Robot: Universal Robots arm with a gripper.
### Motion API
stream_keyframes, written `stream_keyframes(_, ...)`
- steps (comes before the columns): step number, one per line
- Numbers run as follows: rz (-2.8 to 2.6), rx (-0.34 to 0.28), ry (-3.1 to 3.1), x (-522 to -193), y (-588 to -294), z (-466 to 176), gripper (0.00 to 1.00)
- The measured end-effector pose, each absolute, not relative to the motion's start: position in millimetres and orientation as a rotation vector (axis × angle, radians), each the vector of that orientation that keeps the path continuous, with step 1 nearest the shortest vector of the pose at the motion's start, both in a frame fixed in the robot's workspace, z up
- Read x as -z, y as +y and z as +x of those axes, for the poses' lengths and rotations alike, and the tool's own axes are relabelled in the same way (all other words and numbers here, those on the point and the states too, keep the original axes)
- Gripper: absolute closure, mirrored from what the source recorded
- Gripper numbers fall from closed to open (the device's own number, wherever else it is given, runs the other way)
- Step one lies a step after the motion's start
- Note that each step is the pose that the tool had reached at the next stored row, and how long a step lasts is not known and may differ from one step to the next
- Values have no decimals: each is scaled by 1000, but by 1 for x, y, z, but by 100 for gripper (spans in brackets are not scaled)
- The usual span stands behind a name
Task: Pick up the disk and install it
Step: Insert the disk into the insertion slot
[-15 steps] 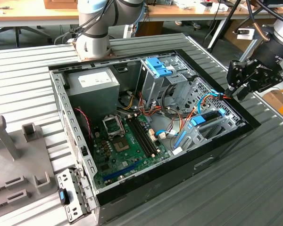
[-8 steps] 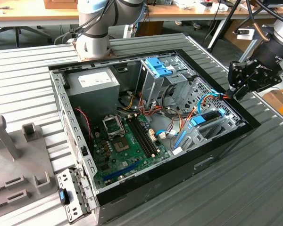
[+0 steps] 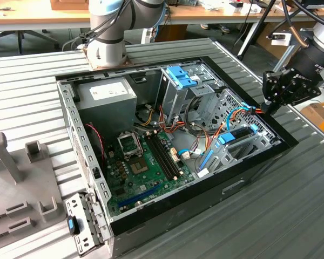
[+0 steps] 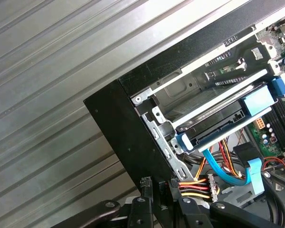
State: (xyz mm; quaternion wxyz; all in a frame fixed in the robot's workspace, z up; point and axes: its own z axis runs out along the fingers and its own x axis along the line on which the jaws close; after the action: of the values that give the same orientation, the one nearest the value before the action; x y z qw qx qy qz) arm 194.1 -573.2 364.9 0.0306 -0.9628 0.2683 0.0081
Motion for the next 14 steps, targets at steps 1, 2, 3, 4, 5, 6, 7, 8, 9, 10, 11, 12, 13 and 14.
stream_keyframes(1, -2967, -25, 827, -365, -573, 194, 74)
stream_keyframes(2, -2967, -25, 827, -365, -573, 194, 74)
stream_keyframes(3, -2967, -25, 827, -365, -573, 194, 74)
stream_keyframes(4, -2967, -25, 827, -365, -573, 194, 74)
stream_keyframes(5, -2966, -21, 827, -365, -573, 193, 74)
stream_keyframes(6, -2966, -19, 827, -365, -573, 192, 74)
stream_keyframes(7, -2966, -19, 826, -365, -573, 192, 74)
stream_keyframes(8, -2966, -19, 826, -365, -573, 192, 74)
stream_keyframes(9, -2966, -19, 826, -365, -573, 192, 74)
stream_keyframes(10, -2966, -19, 826, -365, -573, 192, 75)
stream_keyframes(11, -2966, -19, 827, -365, -573, 192, 75)
stream_keyframes(12, -2966, -19, 827, -365, -573, 192, 82)
stream_keyframes(13, -2966, -19, 827, -365, -573, 192, 83)
stream_keyframes(14, -2966, -19, 827, -365, -573, 192, 83)
